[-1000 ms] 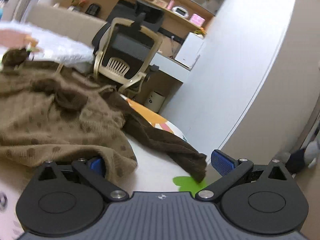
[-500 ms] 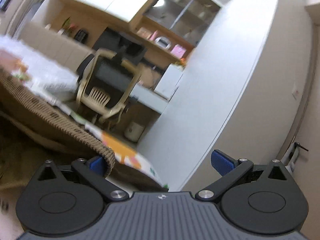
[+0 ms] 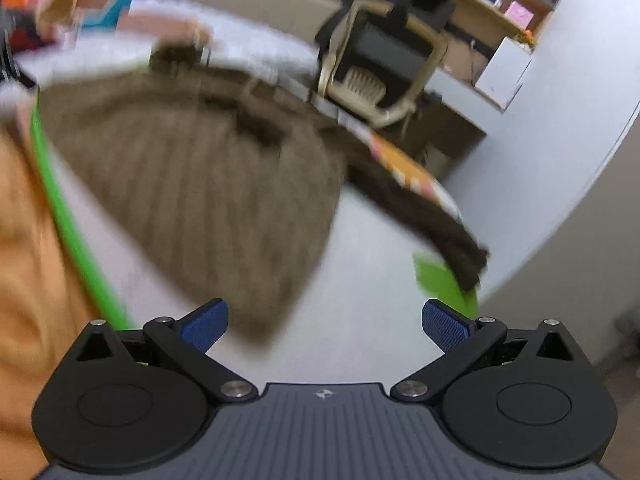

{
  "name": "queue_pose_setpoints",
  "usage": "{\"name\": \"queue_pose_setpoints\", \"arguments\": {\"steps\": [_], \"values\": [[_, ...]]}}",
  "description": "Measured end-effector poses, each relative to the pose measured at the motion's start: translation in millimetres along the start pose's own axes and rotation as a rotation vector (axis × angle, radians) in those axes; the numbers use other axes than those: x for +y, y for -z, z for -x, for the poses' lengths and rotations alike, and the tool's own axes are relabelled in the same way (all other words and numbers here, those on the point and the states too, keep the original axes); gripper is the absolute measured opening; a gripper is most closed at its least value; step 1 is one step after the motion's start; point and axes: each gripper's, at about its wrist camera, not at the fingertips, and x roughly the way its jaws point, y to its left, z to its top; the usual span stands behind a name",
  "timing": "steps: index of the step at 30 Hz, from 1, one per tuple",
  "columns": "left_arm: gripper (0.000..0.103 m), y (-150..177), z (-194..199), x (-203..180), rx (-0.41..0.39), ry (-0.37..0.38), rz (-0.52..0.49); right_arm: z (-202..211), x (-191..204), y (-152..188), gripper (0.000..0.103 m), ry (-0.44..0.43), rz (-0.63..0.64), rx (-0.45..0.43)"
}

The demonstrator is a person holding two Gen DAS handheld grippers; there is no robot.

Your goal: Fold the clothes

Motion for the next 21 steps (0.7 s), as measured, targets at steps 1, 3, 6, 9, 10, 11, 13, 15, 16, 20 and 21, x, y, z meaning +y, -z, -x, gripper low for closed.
{"name": "queue_pose_setpoints", "arguments": {"steps": [1, 3, 6, 9, 10, 11, 13, 15, 16, 20, 21], "values": [[0.103, -12.1, -7.1, 8.5, -0.015, 0.021, 0.063, -8.5, -6.4, -14.7, 0.103, -0.019, -0.044, -0.024], [0.103, -39.4, -24.1, 24.9, -0.048, 0.053, 0.198, -26.6, -18.7, -42.2, 0.103, -0.057, -0.131, -0.068], [0.103, -75.1, -55.5, 44.7, -0.085, 0.017, 0.367, -68.7, -30.6, -81.4, 0.103, -0.113, -0.269, -0.096], [0.103, -106.4, -91.7, 57.0, -0.118, -0.088, 0.424, -118.8, -33.6, -108.8, 0.103, -0.159, -0.392, -0.101], [0.103, -114.7, -105.0, 59.5, -0.135, -0.135, 0.420, -137.6, -29.1, -116.2, 0.103, -0.172, -0.406, -0.093], [0.103, -122.4, -121.1, 63.0, -0.145, -0.186, 0.410, -155.8, -23.4, -120.7, 0.103, -0.181, -0.412, -0.078], [0.102, -131.5, -155.2, 72.3, -0.126, -0.253, 0.405, -189.4, -11.9, -125.0, 0.103, -0.204, -0.422, -0.038], [0.091, -133.4, -186.9, 80.3, -0.064, -0.265, 0.411, -212.8, -1.2, -121.9, 0.103, -0.262, -0.449, 0.001], [0.069, -131.9, -199.0, 82.0, -0.025, -0.258, 0.411, -222.4, 2.4, -119.0, 0.103, -0.291, -0.469, 0.019], [0.060, -120.5, -228.6, 85.2, 0.049, -0.252, 0.399, -238.6, 7.5, -108.8, 0.103, -0.332, -0.519, 0.041], [0.057, -120.3, -228.6, 84.9, 0.043, -0.253, 0.390, -238.9, 7.0, -107.5, 0.103, -0.337, -0.526, 0.036]]}}
